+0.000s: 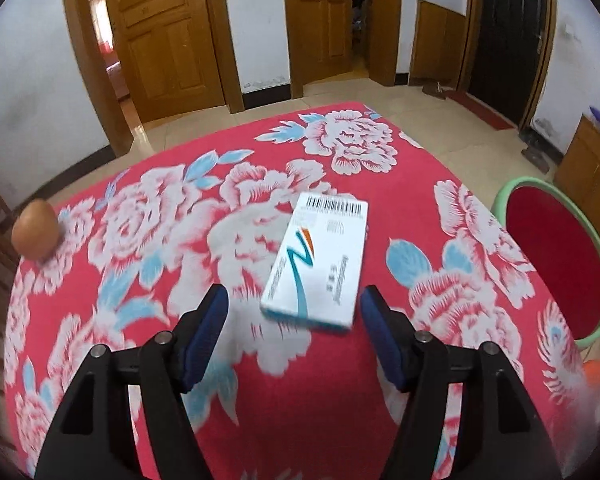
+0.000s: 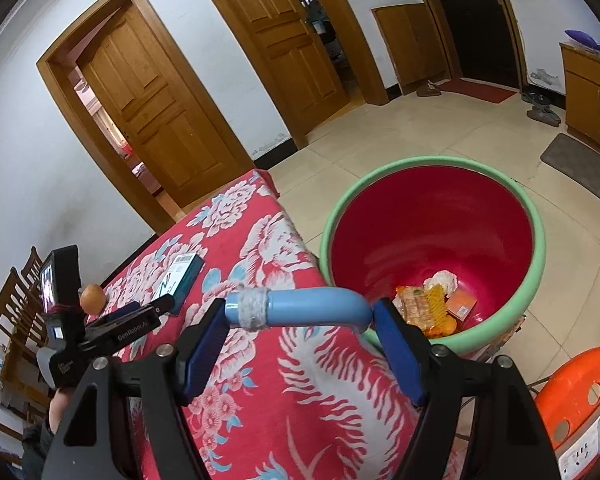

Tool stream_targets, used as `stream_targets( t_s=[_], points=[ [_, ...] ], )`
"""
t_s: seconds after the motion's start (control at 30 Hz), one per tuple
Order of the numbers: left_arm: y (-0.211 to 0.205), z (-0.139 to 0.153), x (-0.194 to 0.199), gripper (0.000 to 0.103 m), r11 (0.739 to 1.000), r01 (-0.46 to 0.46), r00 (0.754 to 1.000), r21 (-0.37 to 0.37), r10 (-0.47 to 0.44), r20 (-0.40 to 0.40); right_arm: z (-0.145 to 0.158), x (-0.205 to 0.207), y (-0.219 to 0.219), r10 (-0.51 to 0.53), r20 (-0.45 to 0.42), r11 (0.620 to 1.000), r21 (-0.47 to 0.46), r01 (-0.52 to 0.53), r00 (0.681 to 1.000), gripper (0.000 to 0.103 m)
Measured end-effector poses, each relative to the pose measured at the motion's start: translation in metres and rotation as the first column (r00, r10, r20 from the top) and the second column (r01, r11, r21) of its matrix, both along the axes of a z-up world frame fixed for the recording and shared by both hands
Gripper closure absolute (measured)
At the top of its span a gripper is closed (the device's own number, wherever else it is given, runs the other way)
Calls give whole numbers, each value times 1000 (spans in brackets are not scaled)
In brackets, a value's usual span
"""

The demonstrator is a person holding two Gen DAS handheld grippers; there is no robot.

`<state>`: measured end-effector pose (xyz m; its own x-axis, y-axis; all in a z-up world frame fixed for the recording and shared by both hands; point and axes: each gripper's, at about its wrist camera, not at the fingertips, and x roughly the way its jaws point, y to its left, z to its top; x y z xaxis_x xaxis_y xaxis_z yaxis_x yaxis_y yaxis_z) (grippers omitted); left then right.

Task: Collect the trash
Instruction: 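Grasp the white medicine box with the left gripper while the right holds the tube, then carry the box and tube in both grippers over the red bucket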

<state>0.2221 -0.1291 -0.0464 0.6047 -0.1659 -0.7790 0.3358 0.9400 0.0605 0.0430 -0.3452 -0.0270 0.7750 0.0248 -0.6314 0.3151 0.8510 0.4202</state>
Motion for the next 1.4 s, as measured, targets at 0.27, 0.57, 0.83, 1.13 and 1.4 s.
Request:
stream_targets(
  t_s=[0.27, 0.57, 0.83, 1.13, 1.4],
  points=[
    [-18, -11, 23, 35, 999, 26, 999, 35, -25, -25, -2, -3, -21, -58, -1, 998, -14, 58, 998, 27],
    [-34, -11, 17, 50, 997, 60, 997, -58, -63, -52, -11, -6, -56, -151, -12, 988, -14, 151, 988, 27],
    [-76, 18, -12, 50, 974, 158, 986, -163, -163, -18, -25, -2, -85, -233, -54, 972, -4, 233, 971, 27],
    [-120, 26, -36, 50, 948, 249, 966, -200, -259, -22, -27, -11, -111, -301, -34, 952, 41, 302, 953, 21],
    [-157, 13, -47, 50, 929, 304, 942, -212, -326, -80, -12, -27, -115, -341, 15, 939, 43, 340, 940, 21]
  ],
)
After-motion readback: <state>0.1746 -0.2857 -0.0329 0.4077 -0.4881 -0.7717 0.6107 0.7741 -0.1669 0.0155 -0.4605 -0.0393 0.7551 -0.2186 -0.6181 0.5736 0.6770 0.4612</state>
